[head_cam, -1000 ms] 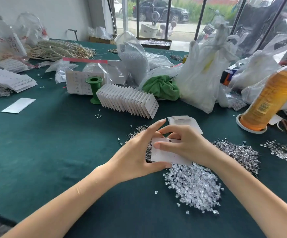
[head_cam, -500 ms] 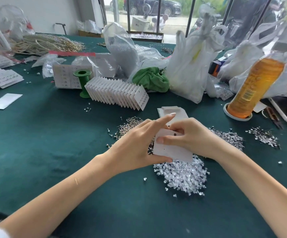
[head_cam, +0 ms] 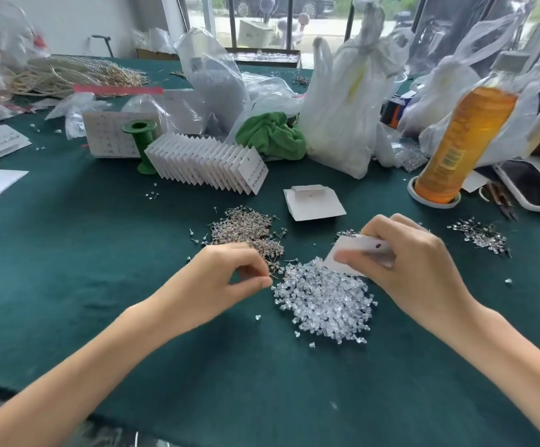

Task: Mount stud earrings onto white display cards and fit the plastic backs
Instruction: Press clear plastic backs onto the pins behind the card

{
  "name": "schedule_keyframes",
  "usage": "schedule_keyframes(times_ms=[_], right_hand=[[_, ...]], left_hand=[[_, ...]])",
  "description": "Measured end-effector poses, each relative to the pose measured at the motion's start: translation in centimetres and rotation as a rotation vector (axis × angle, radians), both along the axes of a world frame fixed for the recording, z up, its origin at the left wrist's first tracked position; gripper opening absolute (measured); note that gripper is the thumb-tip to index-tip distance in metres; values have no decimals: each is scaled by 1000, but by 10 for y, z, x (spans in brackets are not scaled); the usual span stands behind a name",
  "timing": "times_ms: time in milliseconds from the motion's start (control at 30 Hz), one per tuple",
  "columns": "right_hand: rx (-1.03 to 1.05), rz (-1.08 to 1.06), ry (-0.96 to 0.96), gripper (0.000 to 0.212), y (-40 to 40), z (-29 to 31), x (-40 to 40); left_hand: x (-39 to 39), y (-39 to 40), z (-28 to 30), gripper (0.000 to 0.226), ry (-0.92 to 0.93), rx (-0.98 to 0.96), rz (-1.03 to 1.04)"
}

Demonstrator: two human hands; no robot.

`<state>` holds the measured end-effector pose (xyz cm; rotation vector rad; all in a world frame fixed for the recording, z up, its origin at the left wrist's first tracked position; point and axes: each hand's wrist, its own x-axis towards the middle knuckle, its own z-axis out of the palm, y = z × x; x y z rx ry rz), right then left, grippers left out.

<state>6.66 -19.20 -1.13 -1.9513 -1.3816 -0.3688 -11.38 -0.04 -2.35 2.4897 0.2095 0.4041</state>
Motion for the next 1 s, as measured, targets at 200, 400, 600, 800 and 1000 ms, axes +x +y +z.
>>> schedule_keyframes(times_ms=[200, 400, 600, 800, 1000], right_hand=[[112, 22, -319, 44, 0, -22, -1], [121, 25, -395, 42, -1, -28, -2], [186, 69, -487, 36, 0, -31, -2], [212, 76, -562, 34, -2, -36, 5], [229, 28, -644, 34, -2, -36, 9]], left_hand=[[-18, 2, -4, 10, 121, -66, -50], [-20, -1, -5, 11, 129, -57, -104], [-10, -2, 1, 14, 116, -160, -127], [38, -3, 17, 8, 1, -652, -24], [67, -19, 10, 7, 17, -959, 72]])
